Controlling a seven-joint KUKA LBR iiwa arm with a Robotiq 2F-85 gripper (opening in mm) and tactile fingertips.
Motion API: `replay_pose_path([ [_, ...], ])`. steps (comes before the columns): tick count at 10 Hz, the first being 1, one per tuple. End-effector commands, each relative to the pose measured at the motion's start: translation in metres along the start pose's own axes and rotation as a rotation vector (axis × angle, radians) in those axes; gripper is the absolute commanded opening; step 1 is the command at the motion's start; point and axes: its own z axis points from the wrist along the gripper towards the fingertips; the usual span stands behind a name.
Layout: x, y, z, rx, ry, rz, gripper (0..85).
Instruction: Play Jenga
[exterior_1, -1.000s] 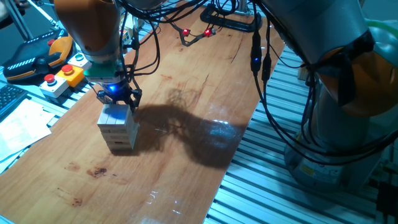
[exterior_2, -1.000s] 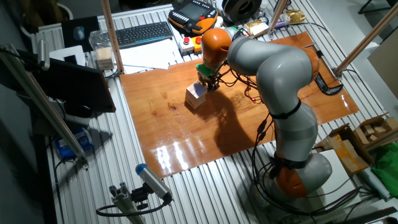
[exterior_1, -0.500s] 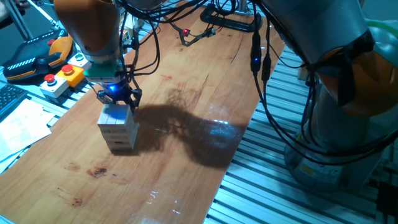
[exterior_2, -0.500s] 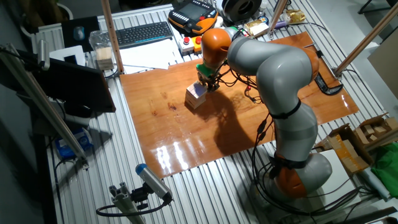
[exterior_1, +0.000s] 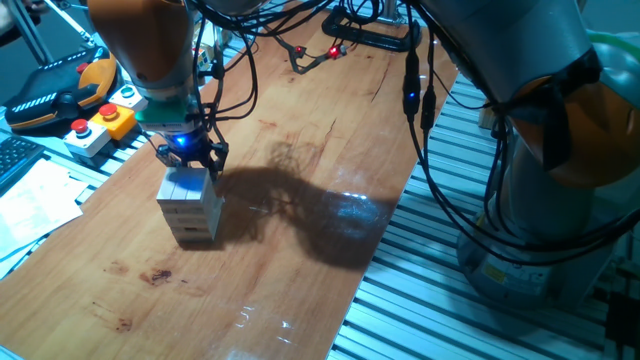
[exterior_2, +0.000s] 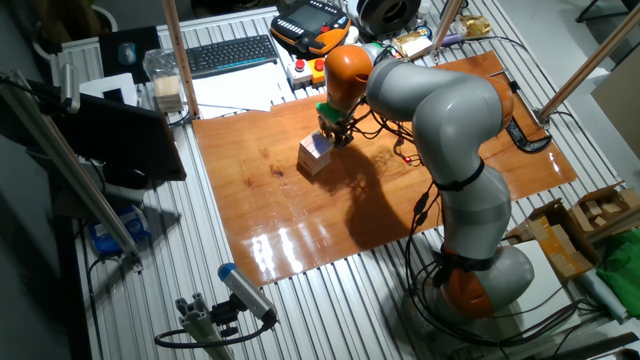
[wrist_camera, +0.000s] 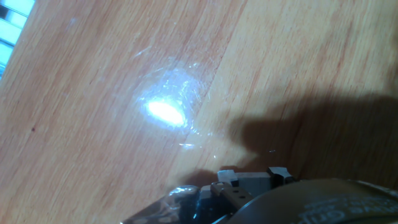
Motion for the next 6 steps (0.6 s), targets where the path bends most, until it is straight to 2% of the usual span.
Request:
replay_pose_path([
  [1, -0.0001, 0.0000, 0.0002, 0.000, 0.000, 0.000, 0.7],
  [6, -0.0017, 0.0001, -0.0004, 0.002, -0.003, 0.000, 0.7],
])
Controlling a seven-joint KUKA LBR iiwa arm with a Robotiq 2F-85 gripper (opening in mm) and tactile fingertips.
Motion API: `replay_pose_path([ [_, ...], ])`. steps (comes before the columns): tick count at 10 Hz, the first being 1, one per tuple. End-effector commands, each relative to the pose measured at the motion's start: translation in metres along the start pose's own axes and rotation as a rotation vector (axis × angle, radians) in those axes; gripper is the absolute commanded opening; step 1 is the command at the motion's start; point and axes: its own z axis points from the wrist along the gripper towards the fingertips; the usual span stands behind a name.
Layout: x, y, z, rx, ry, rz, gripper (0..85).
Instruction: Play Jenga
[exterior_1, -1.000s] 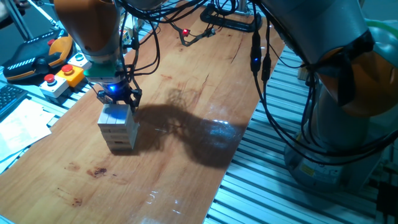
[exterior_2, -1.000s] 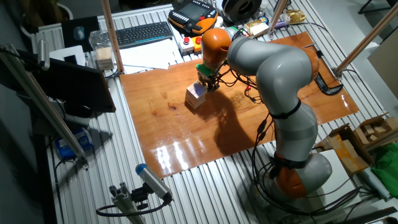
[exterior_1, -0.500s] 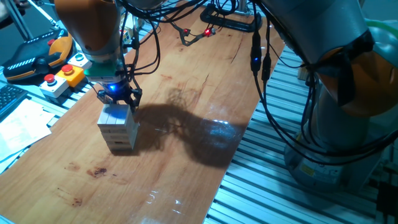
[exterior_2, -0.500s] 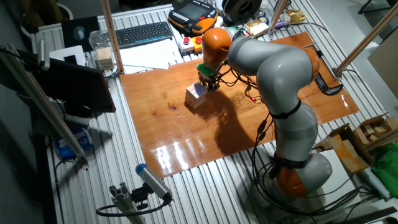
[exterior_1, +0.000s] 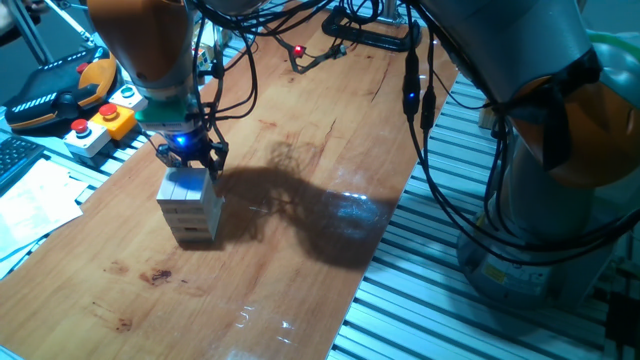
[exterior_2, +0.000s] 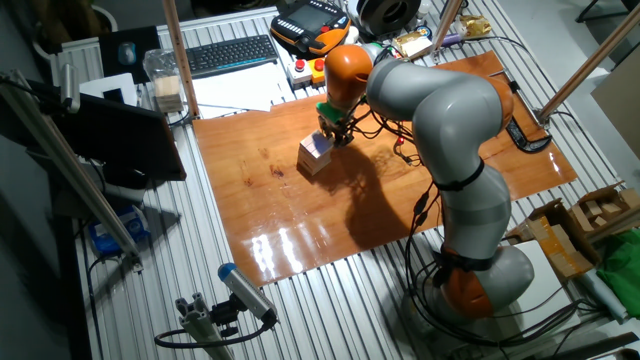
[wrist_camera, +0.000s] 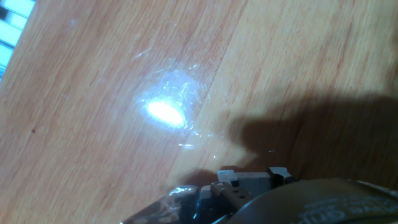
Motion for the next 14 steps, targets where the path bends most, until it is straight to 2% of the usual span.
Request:
replay_pose_path([
  [1, -0.0003, 0.0001, -0.0001, 0.001, -0.002, 0.000, 0.7],
  [14, -0.0041, 0.0004, 0.0002, 0.003, -0.002, -0.003, 0.7],
])
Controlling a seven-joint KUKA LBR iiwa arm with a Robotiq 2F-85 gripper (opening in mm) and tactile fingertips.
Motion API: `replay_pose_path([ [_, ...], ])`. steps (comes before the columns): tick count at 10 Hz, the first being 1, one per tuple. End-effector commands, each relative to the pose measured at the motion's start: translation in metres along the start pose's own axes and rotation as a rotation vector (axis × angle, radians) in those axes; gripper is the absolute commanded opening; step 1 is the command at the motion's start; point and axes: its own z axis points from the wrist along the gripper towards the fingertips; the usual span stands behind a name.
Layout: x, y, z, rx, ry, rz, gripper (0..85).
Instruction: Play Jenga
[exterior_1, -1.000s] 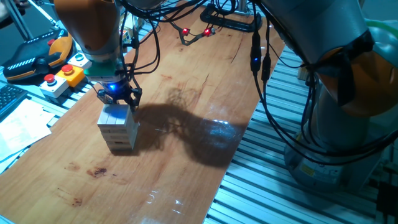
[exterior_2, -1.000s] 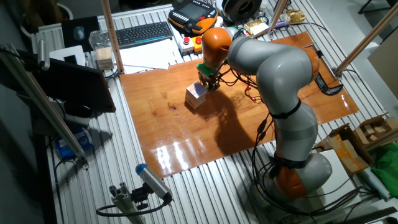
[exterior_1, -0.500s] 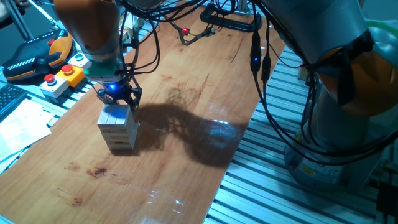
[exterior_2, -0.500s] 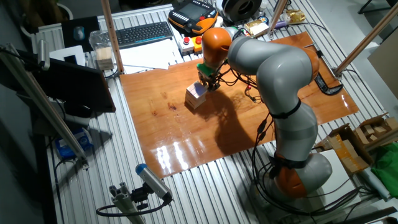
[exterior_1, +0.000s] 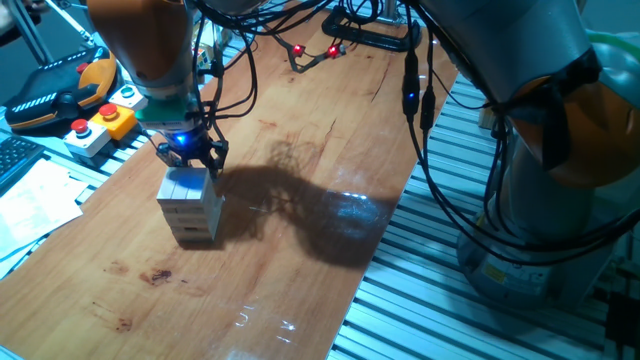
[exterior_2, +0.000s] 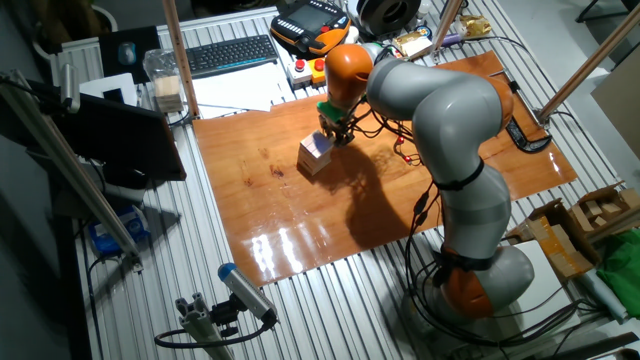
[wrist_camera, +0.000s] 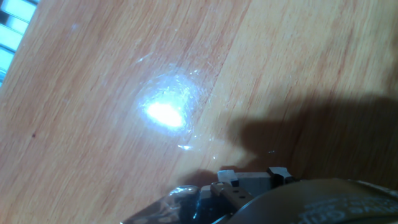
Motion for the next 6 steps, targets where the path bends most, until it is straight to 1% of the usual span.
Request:
replay_pose_path([
  [1, -0.0001, -0.0001, 0.0000, 0.000, 0.000, 0.000, 0.7],
  [6, -0.0030, 0.0000, 0.0008, 0.001, 0.002, -0.003, 0.7],
])
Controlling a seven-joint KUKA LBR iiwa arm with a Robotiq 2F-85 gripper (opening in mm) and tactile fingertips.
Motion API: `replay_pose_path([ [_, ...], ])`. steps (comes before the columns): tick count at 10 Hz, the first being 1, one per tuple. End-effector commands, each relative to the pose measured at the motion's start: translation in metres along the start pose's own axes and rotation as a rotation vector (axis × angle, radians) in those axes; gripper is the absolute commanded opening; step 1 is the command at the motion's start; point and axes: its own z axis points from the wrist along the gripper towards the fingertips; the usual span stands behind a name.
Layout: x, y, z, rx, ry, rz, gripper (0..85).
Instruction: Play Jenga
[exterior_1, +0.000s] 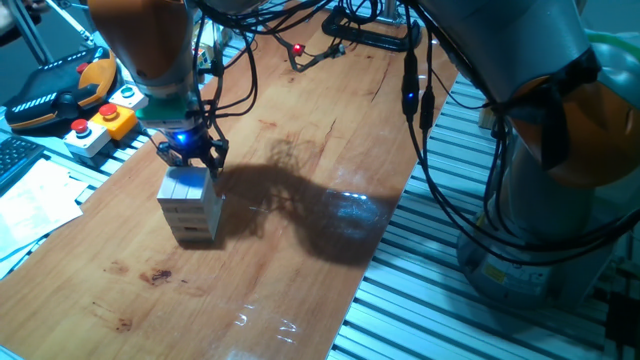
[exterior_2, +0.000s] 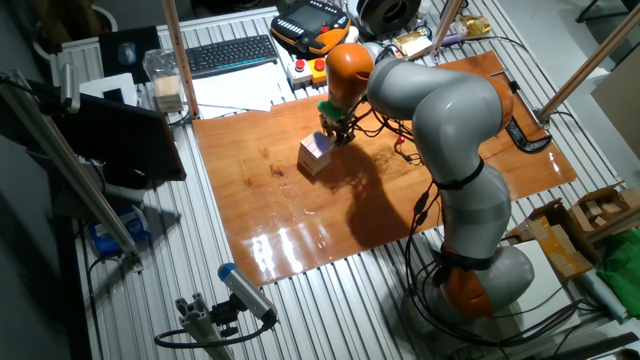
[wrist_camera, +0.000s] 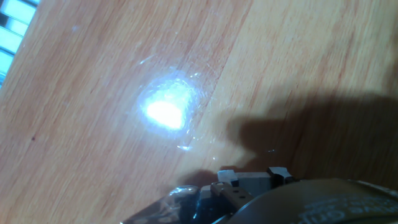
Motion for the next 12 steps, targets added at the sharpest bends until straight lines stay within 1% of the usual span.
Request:
replay_pose_path([
  [1, 0.000, 0.000, 0.000, 0.000, 0.000, 0.000, 0.7],
  [8, -0.006, -0.001, -0.001, 0.003, 0.000, -0.002, 0.7],
  [10, -0.014, -0.001, -0.003, 0.007, -0.003, -0.009, 0.7],
  [12, -0.025, -0.004, 0.000, 0.006, -0.004, -0.025, 0.7],
])
